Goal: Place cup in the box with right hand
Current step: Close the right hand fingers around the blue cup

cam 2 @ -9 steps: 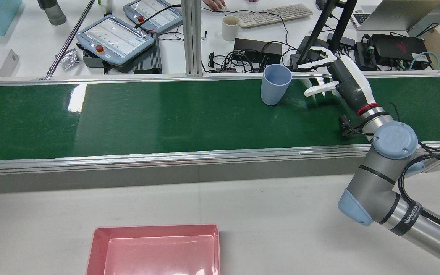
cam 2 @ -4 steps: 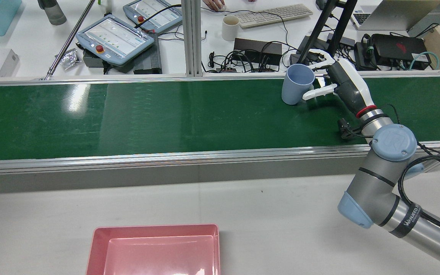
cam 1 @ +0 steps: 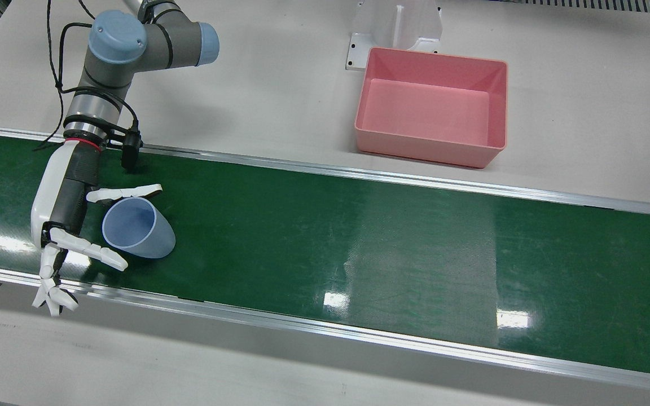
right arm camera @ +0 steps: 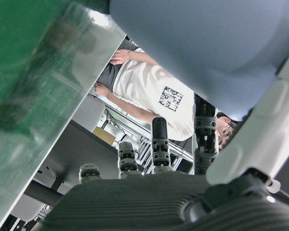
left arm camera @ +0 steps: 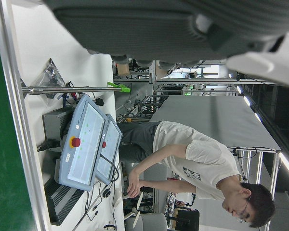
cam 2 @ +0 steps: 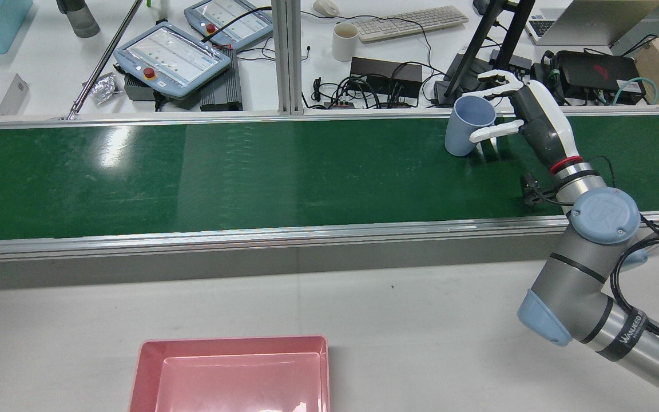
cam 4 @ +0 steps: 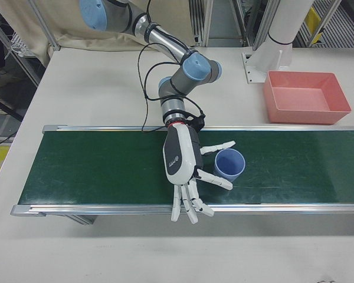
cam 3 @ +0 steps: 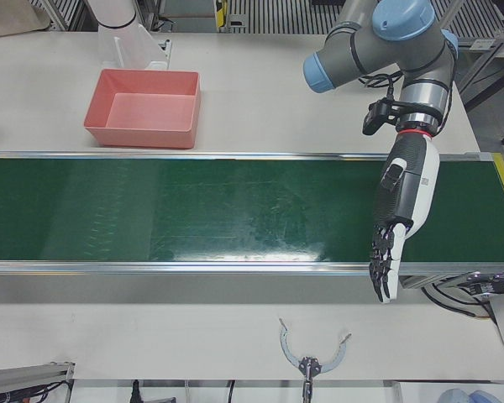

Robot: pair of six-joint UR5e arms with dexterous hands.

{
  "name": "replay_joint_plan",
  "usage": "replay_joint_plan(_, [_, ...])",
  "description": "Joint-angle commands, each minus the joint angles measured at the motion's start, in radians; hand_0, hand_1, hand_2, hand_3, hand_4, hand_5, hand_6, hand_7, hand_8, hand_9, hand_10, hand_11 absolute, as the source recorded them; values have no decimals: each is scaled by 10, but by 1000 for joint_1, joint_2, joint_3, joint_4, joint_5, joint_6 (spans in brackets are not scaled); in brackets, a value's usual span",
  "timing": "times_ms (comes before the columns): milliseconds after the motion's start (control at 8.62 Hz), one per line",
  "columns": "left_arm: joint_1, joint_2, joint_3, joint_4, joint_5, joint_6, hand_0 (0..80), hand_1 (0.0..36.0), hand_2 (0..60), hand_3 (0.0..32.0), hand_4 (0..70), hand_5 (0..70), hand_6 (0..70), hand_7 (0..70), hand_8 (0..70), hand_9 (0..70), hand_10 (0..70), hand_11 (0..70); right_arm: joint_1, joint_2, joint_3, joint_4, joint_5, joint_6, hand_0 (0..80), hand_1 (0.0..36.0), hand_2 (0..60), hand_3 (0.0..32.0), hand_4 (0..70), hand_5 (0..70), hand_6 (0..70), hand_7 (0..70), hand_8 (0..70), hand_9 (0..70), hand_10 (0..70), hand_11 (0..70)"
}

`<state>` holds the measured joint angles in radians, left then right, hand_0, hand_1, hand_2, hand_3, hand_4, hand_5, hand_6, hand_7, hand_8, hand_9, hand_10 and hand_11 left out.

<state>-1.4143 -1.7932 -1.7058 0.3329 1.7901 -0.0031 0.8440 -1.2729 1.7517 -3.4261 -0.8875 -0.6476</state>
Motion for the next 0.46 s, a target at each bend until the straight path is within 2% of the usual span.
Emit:
replay_joint_plan(0, [0,0,0,0,0,0,0,0,0,0,0,0,0,0,0,0,0,0,-6,-28,29,-65,51,-1,462,130,389,0,700,0,120,559,67,184,36,41])
replay_joint_plan(116, [0,0,0,0,0,0,0,0,0,0,0,0,0,0,0,0,0,0,-6,-29,28,-65,51,-1,487,200,500,0,700,2,125,565,69,184,43,56])
replay_joint_plan(232, [2,0,0,0,0,0,0,0,0,0,0,0,0,0,0,0,0,0,-5,-29,28,-67,51,-1,492,209,522,0,700,5,123,549,69,177,47,62])
replay_joint_plan(348, [0,0,0,0,0,0,0,0,0,0,0,0,0,0,0,0,0,0,1,-29,32,-67,51,3,492,205,502,0,700,5,121,535,69,174,49,65])
